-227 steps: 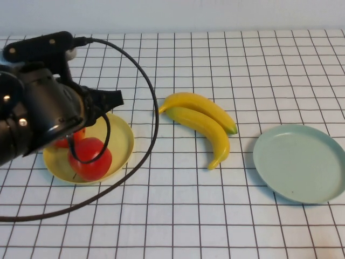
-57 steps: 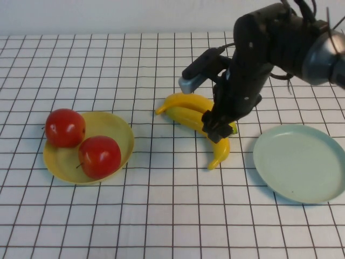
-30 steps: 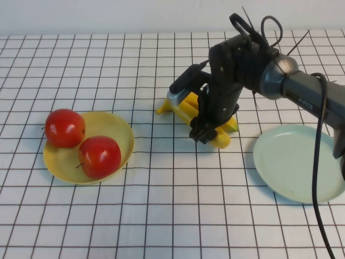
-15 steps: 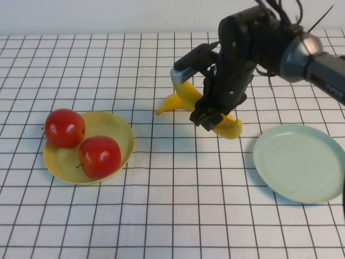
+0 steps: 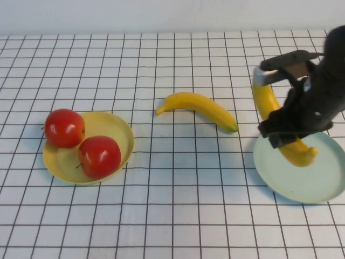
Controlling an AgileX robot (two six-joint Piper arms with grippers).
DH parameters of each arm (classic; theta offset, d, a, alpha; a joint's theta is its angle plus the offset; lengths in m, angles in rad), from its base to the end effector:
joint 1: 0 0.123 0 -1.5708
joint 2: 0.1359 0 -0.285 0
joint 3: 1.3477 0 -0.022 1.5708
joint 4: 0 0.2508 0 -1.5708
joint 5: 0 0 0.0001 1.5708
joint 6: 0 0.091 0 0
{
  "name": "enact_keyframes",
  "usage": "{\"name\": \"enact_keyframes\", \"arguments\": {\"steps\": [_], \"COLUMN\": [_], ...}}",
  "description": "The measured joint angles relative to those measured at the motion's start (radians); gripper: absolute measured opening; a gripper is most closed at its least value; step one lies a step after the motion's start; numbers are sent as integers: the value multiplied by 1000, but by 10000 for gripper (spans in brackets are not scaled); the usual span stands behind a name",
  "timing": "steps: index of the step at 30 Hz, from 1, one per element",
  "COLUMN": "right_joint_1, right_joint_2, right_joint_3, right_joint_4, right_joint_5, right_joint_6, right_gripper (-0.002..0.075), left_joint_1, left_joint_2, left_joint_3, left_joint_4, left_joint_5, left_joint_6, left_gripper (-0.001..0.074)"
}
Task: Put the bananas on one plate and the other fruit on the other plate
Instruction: Put another type of fruit in the right plate
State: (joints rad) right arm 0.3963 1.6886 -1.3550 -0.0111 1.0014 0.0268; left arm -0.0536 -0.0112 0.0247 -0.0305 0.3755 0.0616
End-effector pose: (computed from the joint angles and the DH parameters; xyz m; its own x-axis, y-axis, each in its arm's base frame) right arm 0.3222 0.1339 0.2727 -0.8826 -0.3467 -0.3175 -0.3650 0.9310 -0.0023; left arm 0.0524 -0.0038 0.1717 -0.2944 0.0491 -0.9544 0.0741 0.9968 0.0284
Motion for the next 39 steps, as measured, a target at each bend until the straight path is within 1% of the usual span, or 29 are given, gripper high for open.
{"name": "enact_keyframes", "arguments": {"steps": [3, 7, 17, 21, 23, 25, 28, 34, 39], "right_joint_1": [-65, -144, -228, -233, -233, -233, -233, -222, -158], "right_joint_2": [-64, -51, 89, 110, 113, 118, 119, 88, 21], "right_joint_3": [81, 120, 123, 123, 123, 123, 123, 120, 35], "right_joint_4": [2, 2, -12, -23, -23, -24, -24, -23, -27], "right_joint_5": [-28, -30, -48, -87, -96, -100, -100, -94, -114], "right_joint_6": [17, 19, 17, 17, 17, 17, 17, 17, 17], "right_gripper": [350, 350, 350, 353, 373, 424, 460, 472, 474], "left_joint_1": [0, 0, 0, 0, 0, 0, 0, 0, 0], "left_joint_2": [0, 0, 0, 0, 0, 0, 0, 0, 0], "left_joint_3": [0, 0, 0, 0, 0, 0, 0, 0, 0], "left_joint_4": [0, 0, 0, 0, 0, 0, 0, 0, 0], "left_joint_5": [0, 0, 0, 0, 0, 0, 0, 0, 0], "left_joint_6": [0, 0, 0, 0, 0, 0, 0, 0, 2], "left_gripper": [-4, -4, -4, -4, -4, -4, -4, -4, -4]}}
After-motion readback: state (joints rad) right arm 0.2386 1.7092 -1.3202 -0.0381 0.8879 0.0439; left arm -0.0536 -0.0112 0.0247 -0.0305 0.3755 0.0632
